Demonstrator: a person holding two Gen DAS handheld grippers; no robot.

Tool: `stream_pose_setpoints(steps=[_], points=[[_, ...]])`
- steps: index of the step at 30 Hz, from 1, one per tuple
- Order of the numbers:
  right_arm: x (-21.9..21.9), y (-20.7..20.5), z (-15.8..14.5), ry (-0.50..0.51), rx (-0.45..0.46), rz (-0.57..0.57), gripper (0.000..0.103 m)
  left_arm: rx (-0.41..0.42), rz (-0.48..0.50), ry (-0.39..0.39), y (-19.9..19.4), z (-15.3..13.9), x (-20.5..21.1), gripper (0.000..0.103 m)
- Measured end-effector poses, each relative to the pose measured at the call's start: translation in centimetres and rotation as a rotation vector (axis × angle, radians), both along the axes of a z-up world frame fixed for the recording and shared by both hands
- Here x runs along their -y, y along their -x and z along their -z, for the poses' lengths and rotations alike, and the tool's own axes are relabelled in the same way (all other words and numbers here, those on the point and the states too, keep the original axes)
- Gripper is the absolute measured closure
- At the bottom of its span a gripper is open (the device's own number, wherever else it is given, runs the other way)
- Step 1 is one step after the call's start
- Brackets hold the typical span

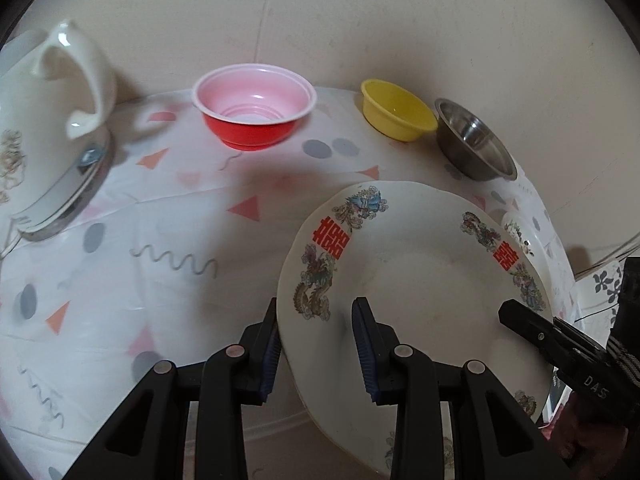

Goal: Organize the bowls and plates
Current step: 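Carry the white bowl over the teal plate and lower it on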

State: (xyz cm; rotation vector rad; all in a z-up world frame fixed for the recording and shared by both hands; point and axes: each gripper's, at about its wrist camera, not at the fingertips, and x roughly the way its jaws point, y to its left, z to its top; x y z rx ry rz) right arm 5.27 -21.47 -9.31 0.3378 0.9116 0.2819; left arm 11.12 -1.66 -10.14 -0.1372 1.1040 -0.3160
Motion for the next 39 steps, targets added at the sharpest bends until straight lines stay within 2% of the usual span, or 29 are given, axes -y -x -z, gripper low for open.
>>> stream_pose_setpoints(steps=[7,20,32,39], points=[[1.3,-0.8,0.9,-0.001,-0.021,0.03,0.084,-0.009,0.016,-0.028,-1.0,0.6,1.8,0.069],[0.8,-1.8,2.4,0.024,-0.048,0.017,0.084,-0.005,0.009,-0.102,-2.0,1.3,2.2,0.069],[1.6,-1.8,4.1,-0.002,-0.151,0.059,0.077,-0.002,0.024,-0.114,-1.6,1.5,2.7,0.069],[2.2,-0.3,3.3,-0.029,-0.135,0.085,0.077,-0.029,0.037,-0.113,-0.6,1.6,2.6,0.066]])
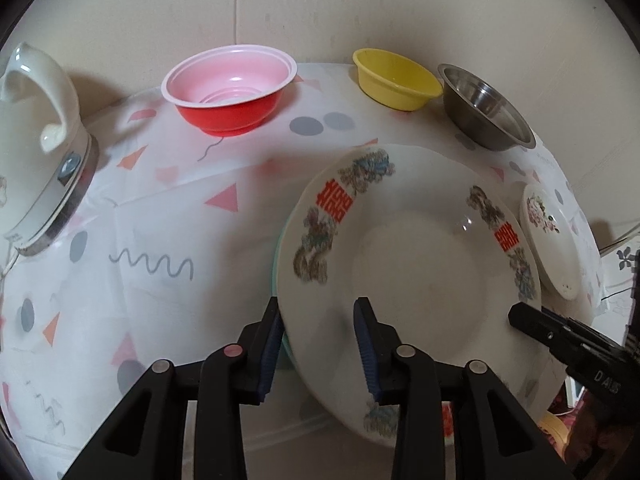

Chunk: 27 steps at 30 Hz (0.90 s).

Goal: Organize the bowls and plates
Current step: 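Carry the white bowl over the teal plate and lower it on, then release the bowl and grasp the rim of the rose-pattern white plate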

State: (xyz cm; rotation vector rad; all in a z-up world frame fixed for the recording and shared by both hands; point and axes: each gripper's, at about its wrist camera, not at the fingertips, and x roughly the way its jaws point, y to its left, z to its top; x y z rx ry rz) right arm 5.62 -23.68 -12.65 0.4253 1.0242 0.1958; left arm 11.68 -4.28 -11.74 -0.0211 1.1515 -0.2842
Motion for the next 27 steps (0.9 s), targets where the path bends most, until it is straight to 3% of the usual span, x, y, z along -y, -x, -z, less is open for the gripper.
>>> stream_pose_setpoints(steps=[6,18,22,27], points=[[0.1,1.0,-0.3,0.011,0.019,0.008,0.083,0.035,0.022,-0.037,1.5,-0.6,-0.1,0.067],[0.3,0.7,-0.3,0.008,0.023,0.033,0.083,0.035,0.03,-0.079,1.9,-0.6,1.2,0.068],[0.4,0.7,-1.1,0.003,0.017,0.025,0.073,0.011,0.004,-0.074,1.7,-0.9,0.8,0.064],[1.8,1.7,-3.5,0.061,0.077,0.021,0.071,0.058,-0.057,-0.069,1.4,-2.8,0.1,0.042]])
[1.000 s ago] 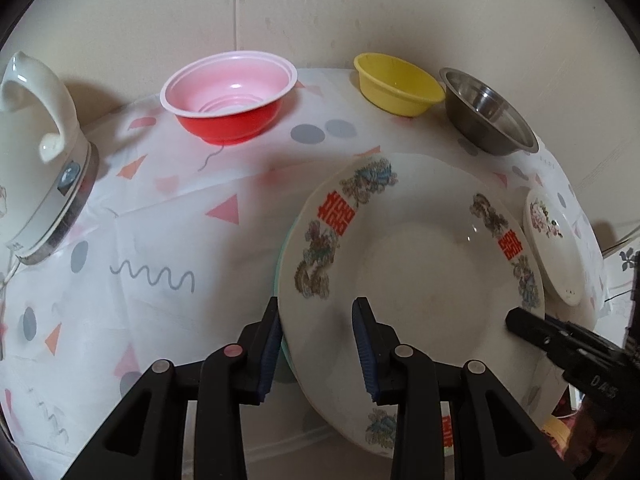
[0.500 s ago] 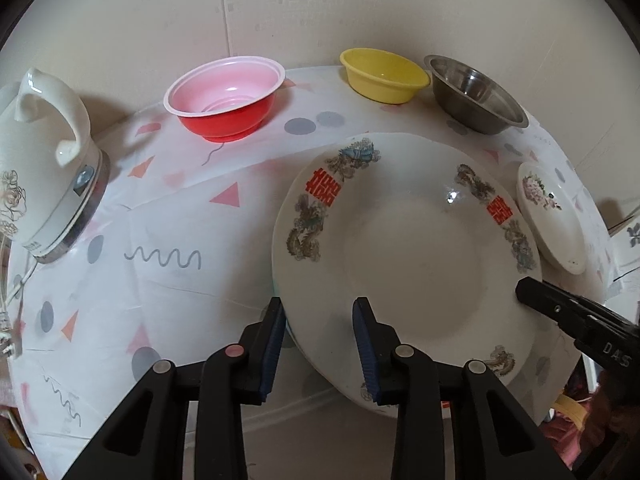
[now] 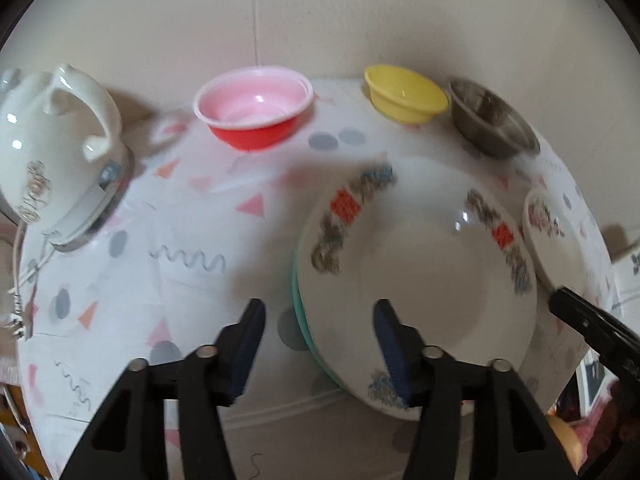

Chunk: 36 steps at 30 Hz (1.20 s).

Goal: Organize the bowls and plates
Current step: 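Release the bowl and grasp the rim of the rose-pattern white plate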

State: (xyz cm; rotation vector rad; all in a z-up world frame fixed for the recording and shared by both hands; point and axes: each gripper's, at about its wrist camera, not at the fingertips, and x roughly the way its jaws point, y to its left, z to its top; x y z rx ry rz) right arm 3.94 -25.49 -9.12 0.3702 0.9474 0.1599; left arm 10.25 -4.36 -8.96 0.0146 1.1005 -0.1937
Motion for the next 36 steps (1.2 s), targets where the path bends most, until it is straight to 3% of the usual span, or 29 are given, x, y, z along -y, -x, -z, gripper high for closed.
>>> stream_pose_setpoints(steps=[4,8,13,18,25,36], points=[[2.3,0.7,-1.1,0.01,0.011,0.053,0.071,0.025,0.0,0.016,-0.6,-1.6,0.8,0.022],[4.9,1.3,-1.8,0.029,0.024,0.112,0.07,0.023,0.044,0.067,-1.4,-2.7,2.3,0.018],[9.3,2.0,-1.9,0.053,0.02,0.22,0.07,0.018,0.135,0.128,-2.8,-4.0,5.7,0.018],[13.7,2.2,-0.9,-0.048,0.019,0.302,0.07,0.029,0.259,0.139,-3.8,-4.6,10.3,0.02],[17.6,2.0,1.7,-0.139,-0.041,0.363,0.07,0.004,0.362,0.06,-4.8,-3.5,16.8,0.019],[19.4,0.6,4.0,-0.217,-0.083,0.313,0.07,-0.096,0.404,-0.021,-7.7,0.4,23.3,0.026]])
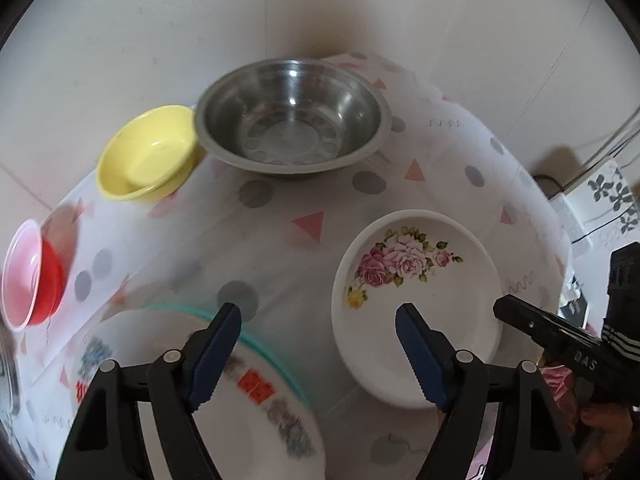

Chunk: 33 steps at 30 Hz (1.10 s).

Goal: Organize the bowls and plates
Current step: 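Release the bowl and grasp the rim of the rose-pattern white plate, then lift the rose plate and carry it toward the white bowl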

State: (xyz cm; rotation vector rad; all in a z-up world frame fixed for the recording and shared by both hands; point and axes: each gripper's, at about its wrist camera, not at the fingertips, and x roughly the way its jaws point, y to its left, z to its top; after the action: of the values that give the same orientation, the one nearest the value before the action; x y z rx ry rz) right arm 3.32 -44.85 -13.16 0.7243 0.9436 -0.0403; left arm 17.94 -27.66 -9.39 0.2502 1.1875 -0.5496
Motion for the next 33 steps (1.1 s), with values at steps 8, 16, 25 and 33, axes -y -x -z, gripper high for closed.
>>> stream_pose_setpoints(steps=[8,16,25,33], points=[[0.0,-1.7,0.8,-0.038,-0.007,-0.064,0.074,-0.055,0.061,-0.065,-1.2,2.2,3.0,0.043],[-0.5,-3.1,1.0,0.0,-0.026,-0.125,0.088,-0.093,0.086,-0.126,-1.3,4.3,4.4,0.065],[0.3,-3.7,0.9,0.023,-0.024,-0.117,0.094,-0.106,0.066,-0.092,-0.6,5.0,5.7,0.068],[2.2,-4.5,0.7,0.027,-0.015,-0.093,0.095,-0.115,0.079,-0.071,-0.1,4.9,6.4,0.065]])
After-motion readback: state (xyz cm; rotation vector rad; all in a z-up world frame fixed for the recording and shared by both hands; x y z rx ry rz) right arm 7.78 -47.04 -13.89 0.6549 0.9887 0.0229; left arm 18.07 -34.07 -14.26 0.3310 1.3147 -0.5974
